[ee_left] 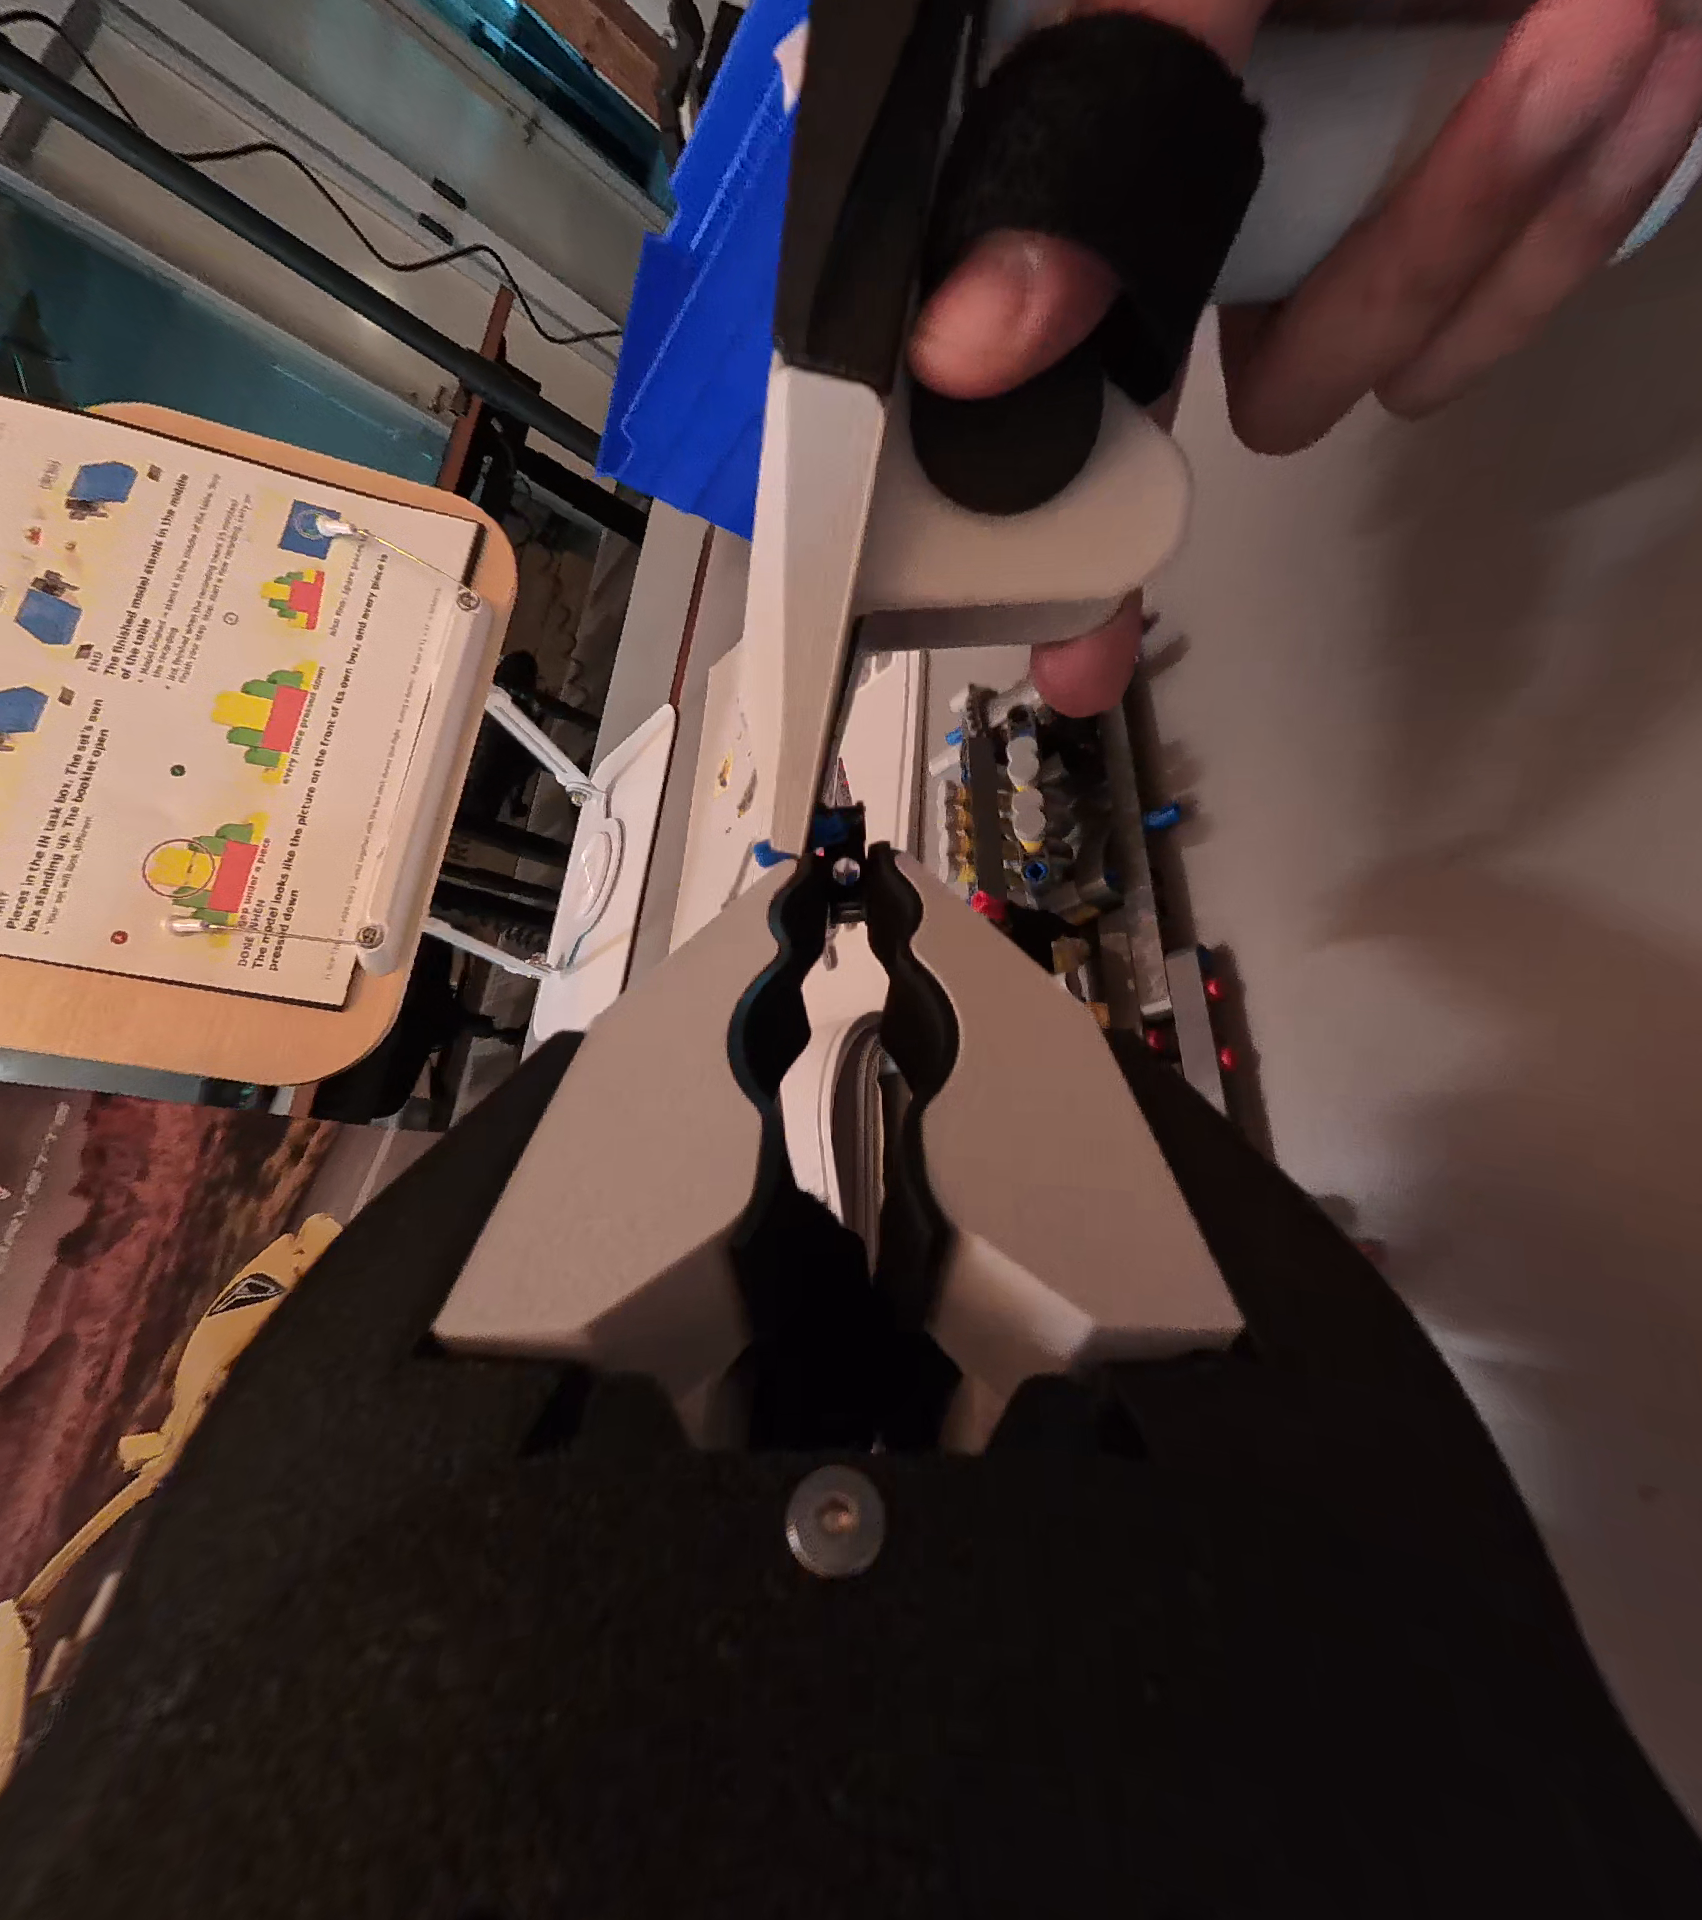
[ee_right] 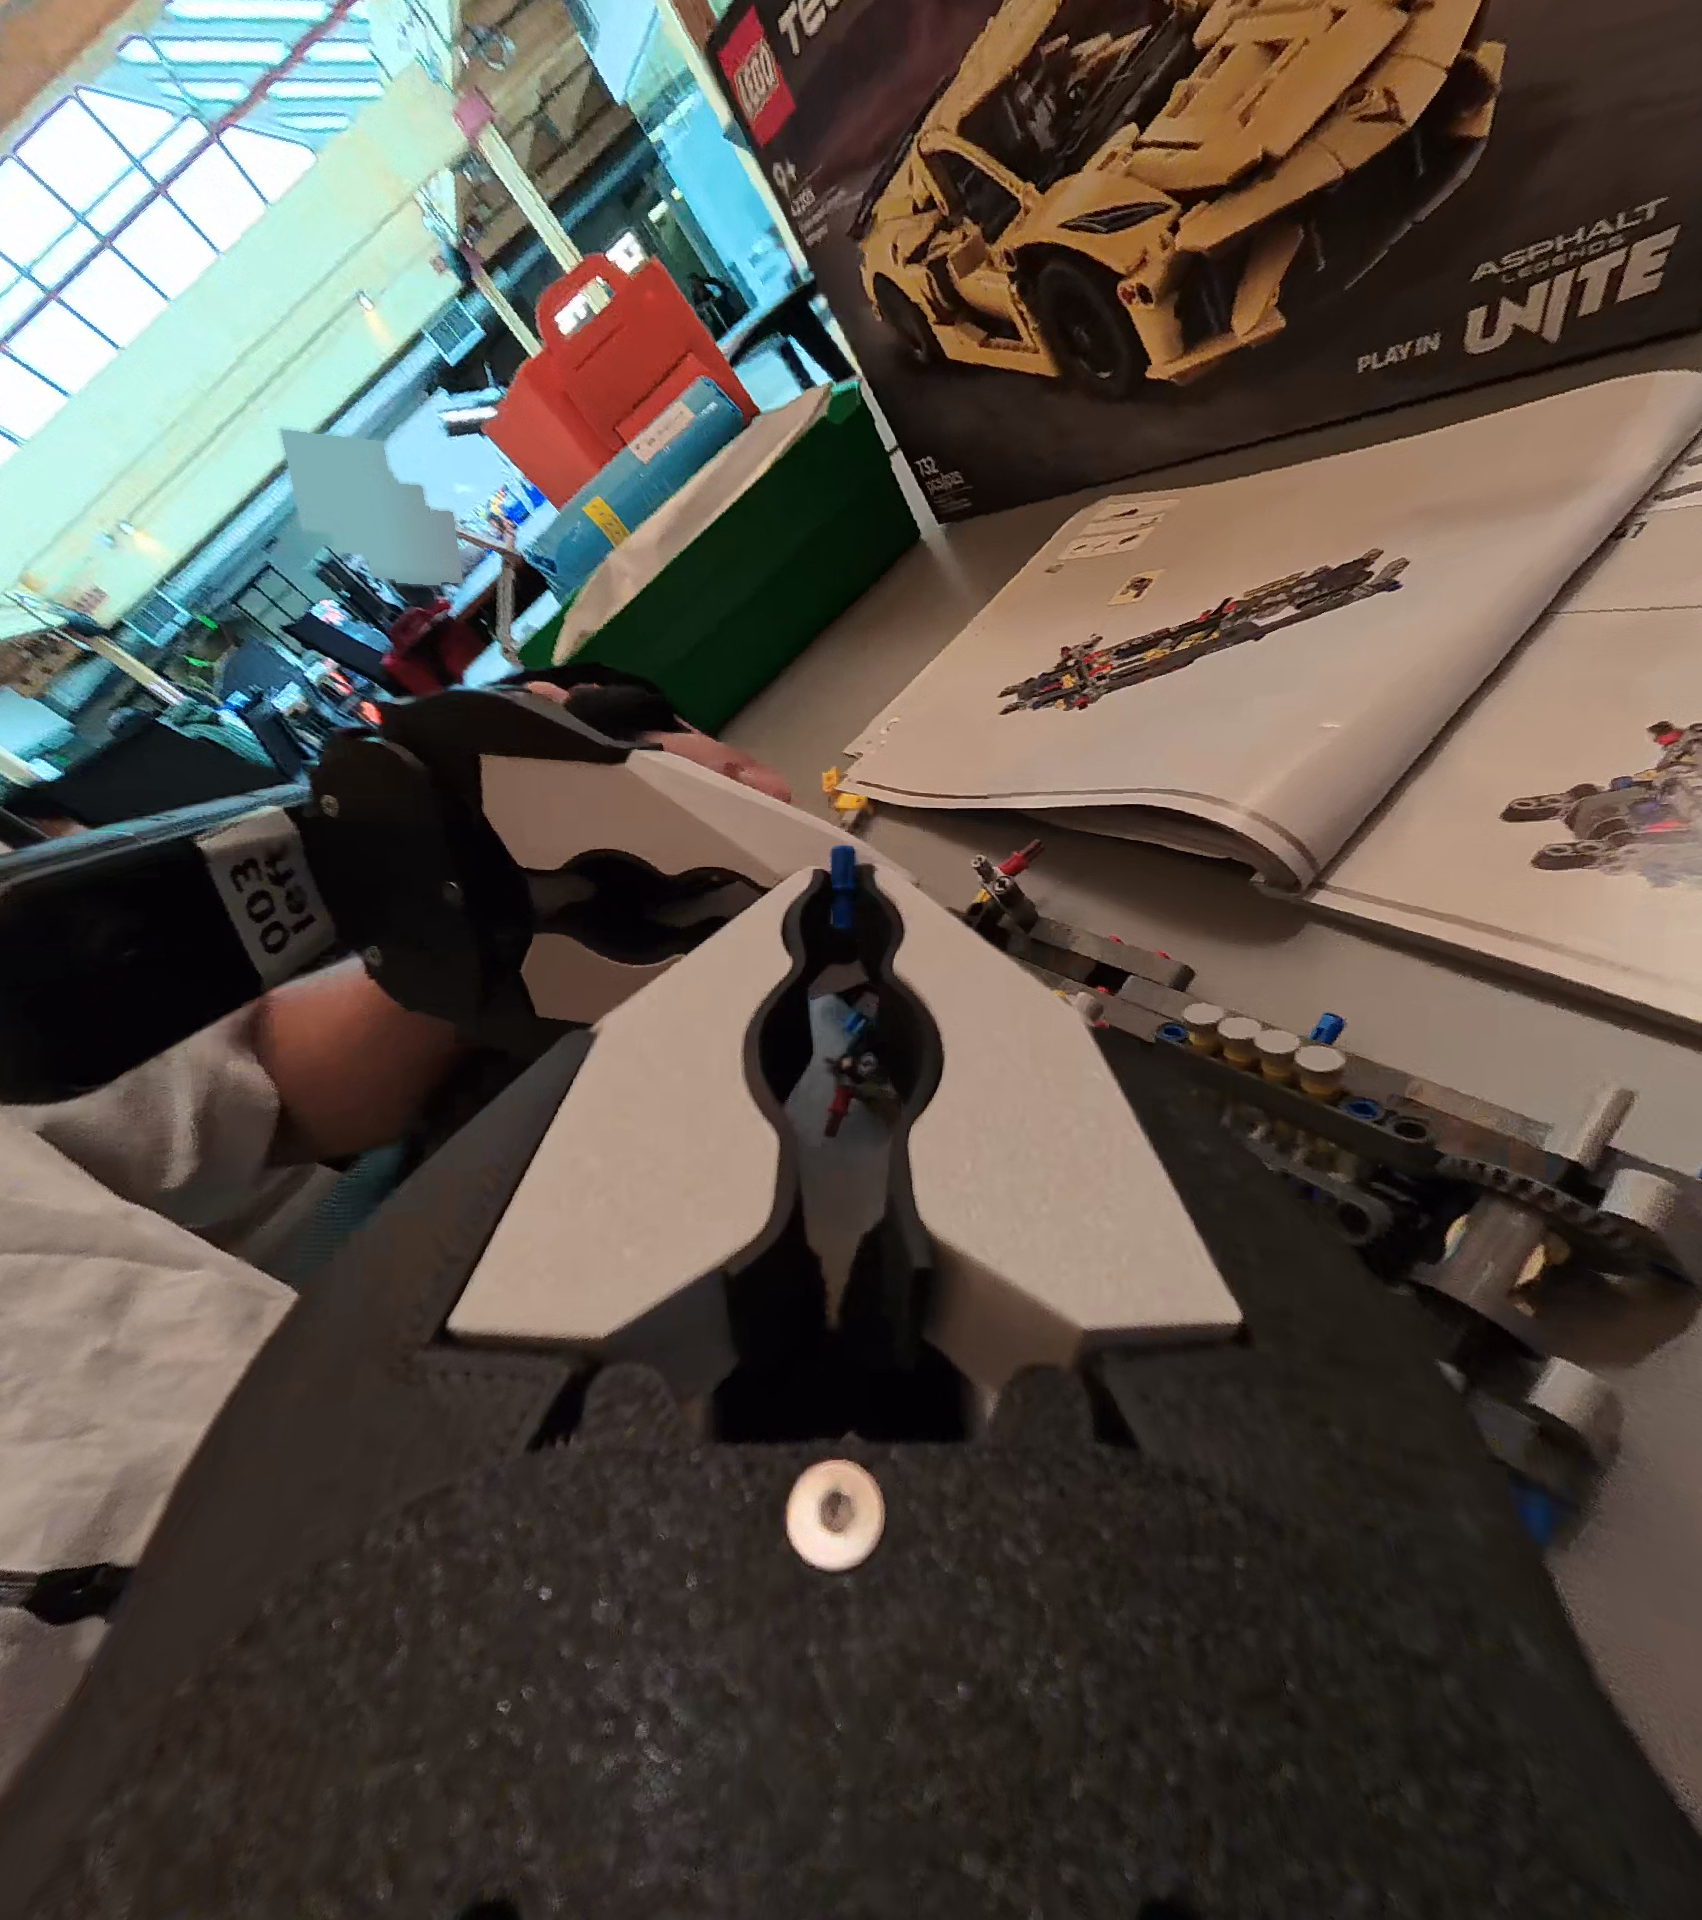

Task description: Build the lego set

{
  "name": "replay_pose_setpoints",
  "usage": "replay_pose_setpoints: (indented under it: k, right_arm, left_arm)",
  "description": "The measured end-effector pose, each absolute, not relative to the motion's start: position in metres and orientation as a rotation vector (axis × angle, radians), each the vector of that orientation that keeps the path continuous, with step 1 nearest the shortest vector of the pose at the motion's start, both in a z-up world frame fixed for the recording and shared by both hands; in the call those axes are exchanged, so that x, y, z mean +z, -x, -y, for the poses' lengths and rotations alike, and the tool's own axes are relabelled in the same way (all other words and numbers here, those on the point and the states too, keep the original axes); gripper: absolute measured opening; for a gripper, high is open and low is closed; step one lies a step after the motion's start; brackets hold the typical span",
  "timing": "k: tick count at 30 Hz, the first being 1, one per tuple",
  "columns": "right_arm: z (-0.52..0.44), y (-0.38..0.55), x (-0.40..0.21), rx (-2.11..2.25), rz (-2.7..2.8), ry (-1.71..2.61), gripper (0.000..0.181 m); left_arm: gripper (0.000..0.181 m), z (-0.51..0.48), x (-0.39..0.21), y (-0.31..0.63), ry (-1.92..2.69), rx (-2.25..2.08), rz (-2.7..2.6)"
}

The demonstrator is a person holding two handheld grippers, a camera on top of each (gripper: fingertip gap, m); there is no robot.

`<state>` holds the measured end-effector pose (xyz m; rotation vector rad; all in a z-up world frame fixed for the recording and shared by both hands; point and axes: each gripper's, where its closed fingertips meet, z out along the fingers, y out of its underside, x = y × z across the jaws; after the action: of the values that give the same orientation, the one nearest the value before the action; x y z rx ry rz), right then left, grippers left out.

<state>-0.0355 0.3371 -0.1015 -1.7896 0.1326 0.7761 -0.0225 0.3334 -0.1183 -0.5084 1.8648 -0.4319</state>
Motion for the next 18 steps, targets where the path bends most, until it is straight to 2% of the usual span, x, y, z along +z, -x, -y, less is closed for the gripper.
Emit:
replay_pose_setpoints:
  k: [4,8,11,18]
  right_arm:
    - [-0.325,0.017,-0.103,0.638,-0.123,1.841,0.003]
    - [-0.273,0.009,-0.169,0.325,0.224,2.356,0.003]
    - [-0.243,0.011,-0.193,0.240,0.406,2.561,0.004]
    - [-0.237,0.007,-0.208,0.137,0.493,2.576,0.004]
  left_arm:
    - [0.006,-0.349,-0.119,0.022,0.582,-0.434,-1.861]
    - [0.006,-0.375,-0.122,0.020,0.714,-0.419,-1.852]
    - [0.006,-0.384,-0.126,0.019,0.763,-0.398,-1.851]
    - [0.006,-0.383,-0.130,0.019,0.761,-0.385,-1.863]
